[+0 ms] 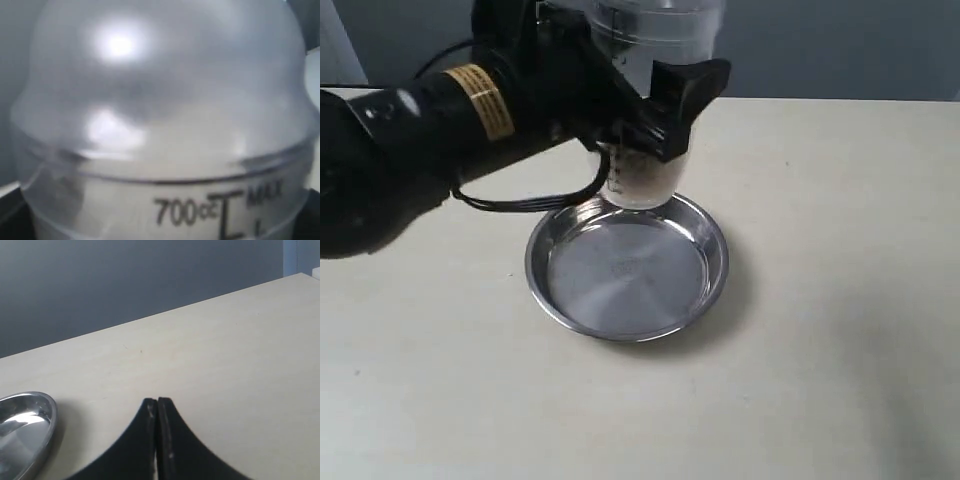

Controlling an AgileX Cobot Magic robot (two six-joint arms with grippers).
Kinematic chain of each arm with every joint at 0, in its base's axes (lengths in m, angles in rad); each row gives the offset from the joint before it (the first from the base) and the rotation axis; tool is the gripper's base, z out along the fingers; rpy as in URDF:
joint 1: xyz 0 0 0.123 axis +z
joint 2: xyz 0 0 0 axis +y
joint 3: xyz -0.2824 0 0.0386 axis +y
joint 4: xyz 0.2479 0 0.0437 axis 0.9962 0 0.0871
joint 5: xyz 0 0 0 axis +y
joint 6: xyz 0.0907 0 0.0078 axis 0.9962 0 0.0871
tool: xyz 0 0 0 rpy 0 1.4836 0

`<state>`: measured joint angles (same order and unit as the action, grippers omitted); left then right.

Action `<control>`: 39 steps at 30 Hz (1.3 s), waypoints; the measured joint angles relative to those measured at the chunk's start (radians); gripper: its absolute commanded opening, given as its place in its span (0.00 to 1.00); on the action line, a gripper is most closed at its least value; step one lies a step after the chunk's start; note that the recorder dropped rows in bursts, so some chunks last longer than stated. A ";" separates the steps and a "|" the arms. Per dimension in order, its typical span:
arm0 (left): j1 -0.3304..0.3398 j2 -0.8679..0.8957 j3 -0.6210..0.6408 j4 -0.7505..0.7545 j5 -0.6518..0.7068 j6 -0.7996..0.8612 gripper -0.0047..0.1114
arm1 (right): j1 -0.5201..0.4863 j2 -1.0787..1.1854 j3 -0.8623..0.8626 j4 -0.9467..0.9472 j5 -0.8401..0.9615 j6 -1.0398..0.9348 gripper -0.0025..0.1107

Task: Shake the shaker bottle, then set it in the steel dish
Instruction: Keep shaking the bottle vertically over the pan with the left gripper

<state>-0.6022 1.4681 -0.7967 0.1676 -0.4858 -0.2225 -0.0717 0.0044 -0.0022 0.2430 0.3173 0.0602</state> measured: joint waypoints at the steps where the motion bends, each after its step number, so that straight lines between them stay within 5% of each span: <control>1: 0.008 0.031 0.015 -0.039 -0.023 -0.012 0.04 | 0.000 0.000 0.000 0.000 0.000 0.000 0.02; 8: 0.005 -0.008 -0.066 0.096 0.092 -0.053 0.04 | 0.000 0.000 0.000 0.000 0.000 0.000 0.02; 13: 0.022 0.156 0.084 -0.004 0.086 -0.068 0.04 | 0.000 0.000 0.000 0.000 0.000 0.000 0.02; 16: 0.000 0.093 0.091 0.031 0.099 -0.048 0.04 | 0.000 0.000 0.000 0.000 0.000 0.000 0.02; 20: -0.004 0.015 0.064 -0.139 -0.046 0.096 0.04 | 0.000 0.000 0.000 0.000 0.000 0.000 0.02; 25: 0.016 0.084 0.152 -0.252 0.041 0.203 0.04 | 0.000 0.000 0.000 0.000 0.000 0.000 0.02; 28: 0.028 0.030 0.159 -0.420 -0.048 0.276 0.04 | 0.000 0.000 0.000 0.000 0.000 0.000 0.02; 29: 0.028 0.019 0.150 -0.408 -0.076 0.228 0.04 | 0.000 0.000 0.000 0.000 0.000 0.000 0.02; 33: -0.087 0.013 0.088 0.092 0.019 -0.007 0.04 | 0.000 0.000 0.000 0.000 0.000 0.000 0.02; 35: -0.090 0.030 0.089 -0.058 0.082 0.157 0.04 | 0.000 0.000 0.000 0.000 0.002 0.000 0.02; 37: 0.007 0.066 0.106 -0.444 0.075 0.284 0.04 | 0.000 0.000 0.000 0.000 0.000 0.000 0.02; 39: 0.065 0.078 0.120 -0.539 0.083 0.305 0.04 | 0.000 0.000 0.000 0.000 0.001 0.000 0.02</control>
<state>-0.5375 1.5460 -0.6770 -0.3713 -0.4033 0.0822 -0.0717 0.0044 -0.0022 0.2430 0.3188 0.0602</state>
